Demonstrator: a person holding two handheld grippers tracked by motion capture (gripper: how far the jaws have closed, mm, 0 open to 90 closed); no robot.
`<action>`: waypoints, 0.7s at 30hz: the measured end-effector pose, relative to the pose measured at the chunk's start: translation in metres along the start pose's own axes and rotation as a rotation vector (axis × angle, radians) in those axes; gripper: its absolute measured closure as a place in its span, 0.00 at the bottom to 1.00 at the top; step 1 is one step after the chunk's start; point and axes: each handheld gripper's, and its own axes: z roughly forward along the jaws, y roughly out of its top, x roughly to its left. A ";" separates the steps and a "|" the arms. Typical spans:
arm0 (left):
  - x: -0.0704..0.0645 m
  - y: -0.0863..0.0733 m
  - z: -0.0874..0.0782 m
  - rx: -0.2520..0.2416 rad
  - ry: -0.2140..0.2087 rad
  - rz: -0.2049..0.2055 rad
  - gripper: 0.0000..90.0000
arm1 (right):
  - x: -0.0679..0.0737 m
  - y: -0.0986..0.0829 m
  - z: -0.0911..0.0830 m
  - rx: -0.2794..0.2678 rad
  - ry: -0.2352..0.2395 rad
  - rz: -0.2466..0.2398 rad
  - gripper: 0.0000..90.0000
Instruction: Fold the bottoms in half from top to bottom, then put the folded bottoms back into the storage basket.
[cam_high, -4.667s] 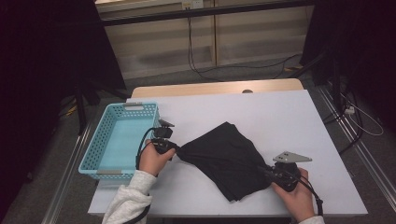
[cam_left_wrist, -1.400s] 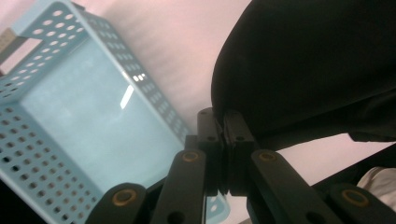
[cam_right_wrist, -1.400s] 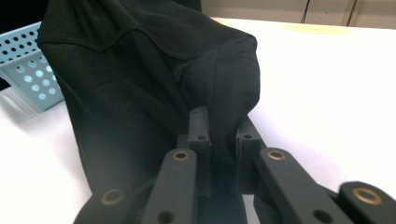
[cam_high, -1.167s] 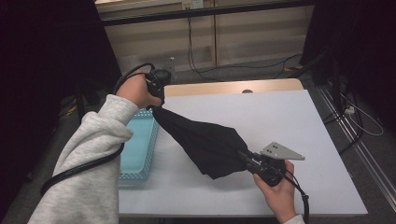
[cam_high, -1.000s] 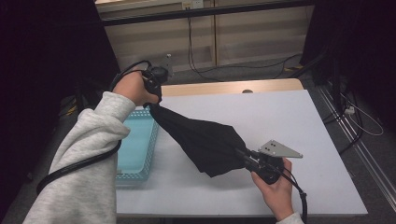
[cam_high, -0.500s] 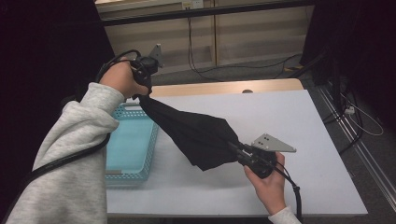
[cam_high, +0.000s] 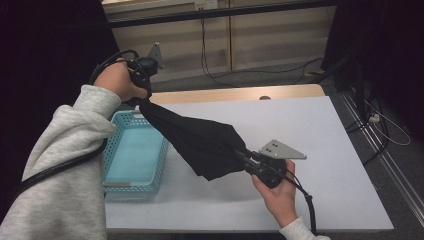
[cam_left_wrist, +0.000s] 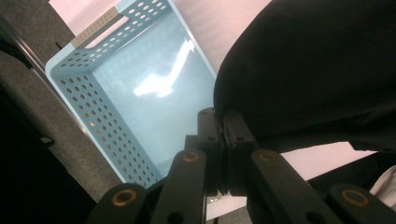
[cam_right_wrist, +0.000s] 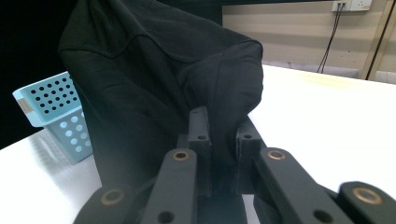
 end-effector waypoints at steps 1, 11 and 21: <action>0.002 -0.001 0.000 0.007 0.003 0.003 0.97 | 0.001 0.000 0.001 0.000 0.002 0.001 0.91; 0.012 -0.009 -0.004 -0.007 0.000 -0.026 0.97 | 0.008 0.004 0.012 0.002 0.030 -0.006 0.91; 0.026 -0.021 -0.011 -0.024 0.008 -0.055 0.97 | 0.015 0.009 0.023 -0.003 0.059 -0.009 0.91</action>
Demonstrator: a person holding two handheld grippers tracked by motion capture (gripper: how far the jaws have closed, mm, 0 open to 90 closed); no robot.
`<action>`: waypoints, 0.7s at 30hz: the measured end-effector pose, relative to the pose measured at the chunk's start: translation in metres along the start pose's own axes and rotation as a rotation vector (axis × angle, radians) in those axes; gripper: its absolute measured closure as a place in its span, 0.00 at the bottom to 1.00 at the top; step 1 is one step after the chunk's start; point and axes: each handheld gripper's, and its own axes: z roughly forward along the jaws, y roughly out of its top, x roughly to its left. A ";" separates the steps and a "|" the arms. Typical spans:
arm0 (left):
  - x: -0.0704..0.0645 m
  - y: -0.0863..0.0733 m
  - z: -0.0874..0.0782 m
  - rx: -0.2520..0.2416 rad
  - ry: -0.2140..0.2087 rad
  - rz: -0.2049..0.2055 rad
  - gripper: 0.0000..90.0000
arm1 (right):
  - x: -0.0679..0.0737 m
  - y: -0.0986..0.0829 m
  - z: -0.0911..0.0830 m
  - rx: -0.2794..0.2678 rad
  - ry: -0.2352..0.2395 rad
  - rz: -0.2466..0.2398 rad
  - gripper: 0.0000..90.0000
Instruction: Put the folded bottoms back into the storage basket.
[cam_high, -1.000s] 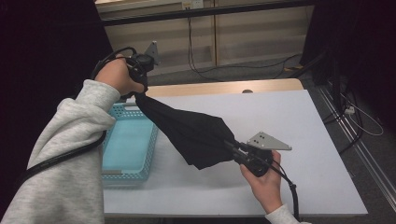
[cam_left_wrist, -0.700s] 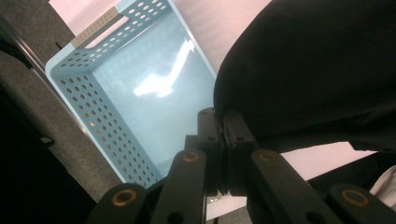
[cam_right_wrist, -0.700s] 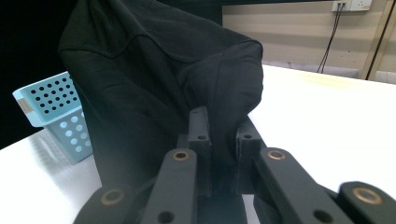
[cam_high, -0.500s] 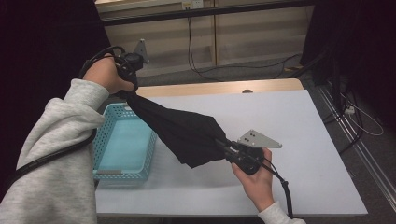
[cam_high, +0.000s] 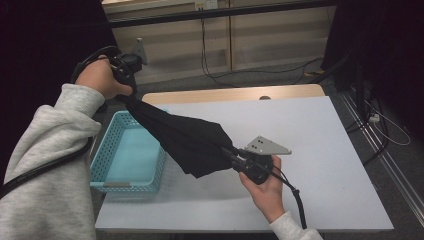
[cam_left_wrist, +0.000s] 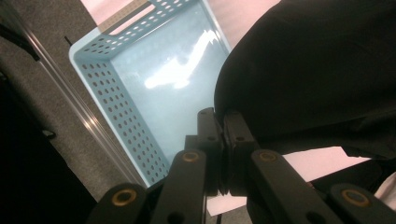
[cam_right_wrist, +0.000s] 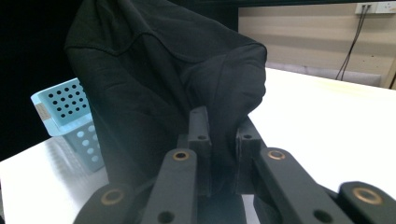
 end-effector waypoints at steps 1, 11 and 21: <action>0.002 -0.002 -0.001 -0.003 -0.002 -0.004 0.97 | 0.001 0.001 0.001 -0.002 0.004 0.000 0.91; 0.023 -0.016 -0.004 -0.020 0.013 -0.038 0.97 | 0.016 0.007 0.018 -0.013 0.037 -0.028 0.91; 0.041 -0.028 -0.008 -0.030 0.024 -0.066 0.97 | 0.029 0.010 0.036 -0.012 0.075 -0.031 0.91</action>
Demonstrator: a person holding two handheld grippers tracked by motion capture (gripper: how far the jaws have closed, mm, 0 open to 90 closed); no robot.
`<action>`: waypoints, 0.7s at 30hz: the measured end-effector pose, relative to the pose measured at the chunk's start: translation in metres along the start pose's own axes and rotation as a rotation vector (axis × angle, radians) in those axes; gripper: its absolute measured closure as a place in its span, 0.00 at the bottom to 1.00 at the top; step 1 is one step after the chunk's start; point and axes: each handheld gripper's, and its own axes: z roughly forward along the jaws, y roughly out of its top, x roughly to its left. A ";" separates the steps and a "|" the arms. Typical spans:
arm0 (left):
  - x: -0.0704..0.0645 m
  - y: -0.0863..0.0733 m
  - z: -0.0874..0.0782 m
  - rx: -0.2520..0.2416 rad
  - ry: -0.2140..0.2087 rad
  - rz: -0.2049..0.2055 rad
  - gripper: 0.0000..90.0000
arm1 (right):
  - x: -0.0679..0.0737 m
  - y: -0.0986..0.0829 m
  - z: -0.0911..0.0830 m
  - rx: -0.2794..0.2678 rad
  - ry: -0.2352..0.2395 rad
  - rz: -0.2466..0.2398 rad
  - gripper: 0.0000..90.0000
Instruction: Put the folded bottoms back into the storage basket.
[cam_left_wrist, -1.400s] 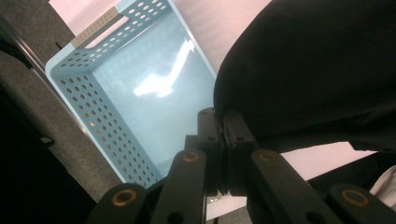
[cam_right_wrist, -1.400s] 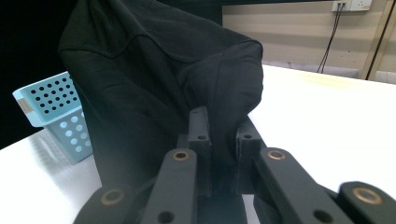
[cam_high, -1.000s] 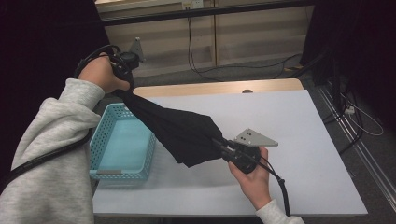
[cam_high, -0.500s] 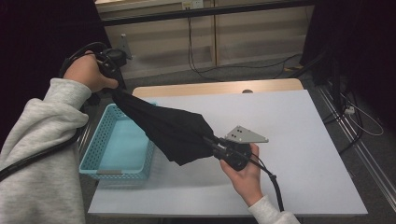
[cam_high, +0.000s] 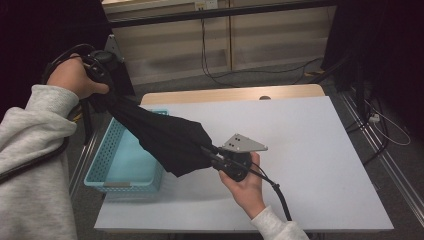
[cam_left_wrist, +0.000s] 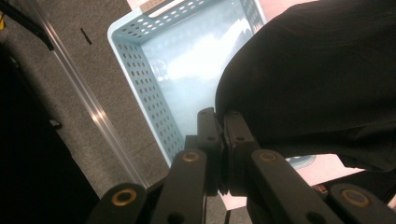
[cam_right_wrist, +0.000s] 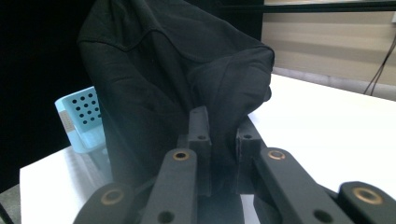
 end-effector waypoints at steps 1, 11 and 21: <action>0.000 0.000 0.000 0.000 0.000 0.000 0.97 | 0.000 0.000 0.000 0.000 0.000 0.000 0.91; 0.012 -0.005 -0.004 -0.009 0.012 -0.017 0.97 | 0.009 0.003 0.012 0.001 0.030 -0.008 0.91; 0.020 0.000 -0.001 0.001 0.047 -0.019 0.97 | 0.025 0.002 0.028 0.010 0.046 -0.014 0.91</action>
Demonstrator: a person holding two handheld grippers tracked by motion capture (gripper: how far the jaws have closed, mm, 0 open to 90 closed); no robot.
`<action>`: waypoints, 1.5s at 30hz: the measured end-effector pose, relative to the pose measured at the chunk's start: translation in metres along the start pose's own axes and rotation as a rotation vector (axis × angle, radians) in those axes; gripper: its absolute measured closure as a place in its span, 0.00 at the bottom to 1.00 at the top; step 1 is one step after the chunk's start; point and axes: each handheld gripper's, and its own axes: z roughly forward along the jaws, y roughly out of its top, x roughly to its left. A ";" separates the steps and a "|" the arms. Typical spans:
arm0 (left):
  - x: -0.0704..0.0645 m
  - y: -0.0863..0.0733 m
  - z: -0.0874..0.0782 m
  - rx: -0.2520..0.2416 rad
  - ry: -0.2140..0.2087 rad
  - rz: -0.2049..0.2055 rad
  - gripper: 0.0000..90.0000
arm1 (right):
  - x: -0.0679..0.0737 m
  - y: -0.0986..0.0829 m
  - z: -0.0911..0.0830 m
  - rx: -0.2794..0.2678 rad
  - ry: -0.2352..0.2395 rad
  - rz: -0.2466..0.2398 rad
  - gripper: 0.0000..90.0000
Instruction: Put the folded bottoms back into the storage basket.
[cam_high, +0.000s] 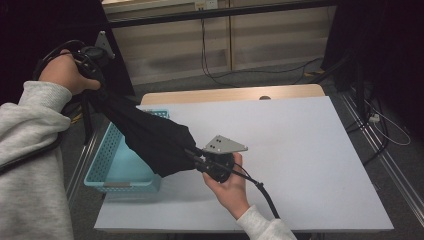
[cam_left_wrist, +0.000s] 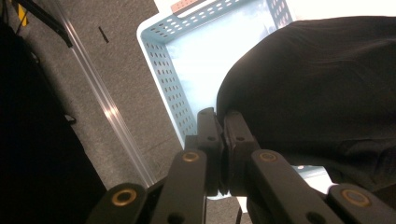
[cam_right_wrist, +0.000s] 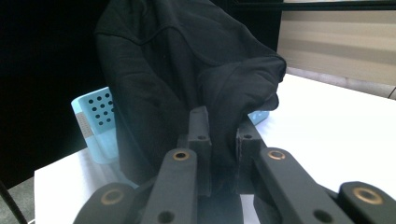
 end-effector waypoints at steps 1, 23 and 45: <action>0.001 0.000 0.001 -0.002 0.000 -0.004 0.97 | 0.000 0.000 0.000 0.000 0.000 0.000 0.91; 0.036 -0.006 0.009 -0.012 0.007 -0.046 0.97 | 0.024 -0.003 0.030 0.010 0.056 -0.009 0.91; 0.047 -0.005 0.086 -0.314 -0.069 -0.038 0.35 | -0.007 -0.017 0.029 0.094 -0.071 -0.072 0.40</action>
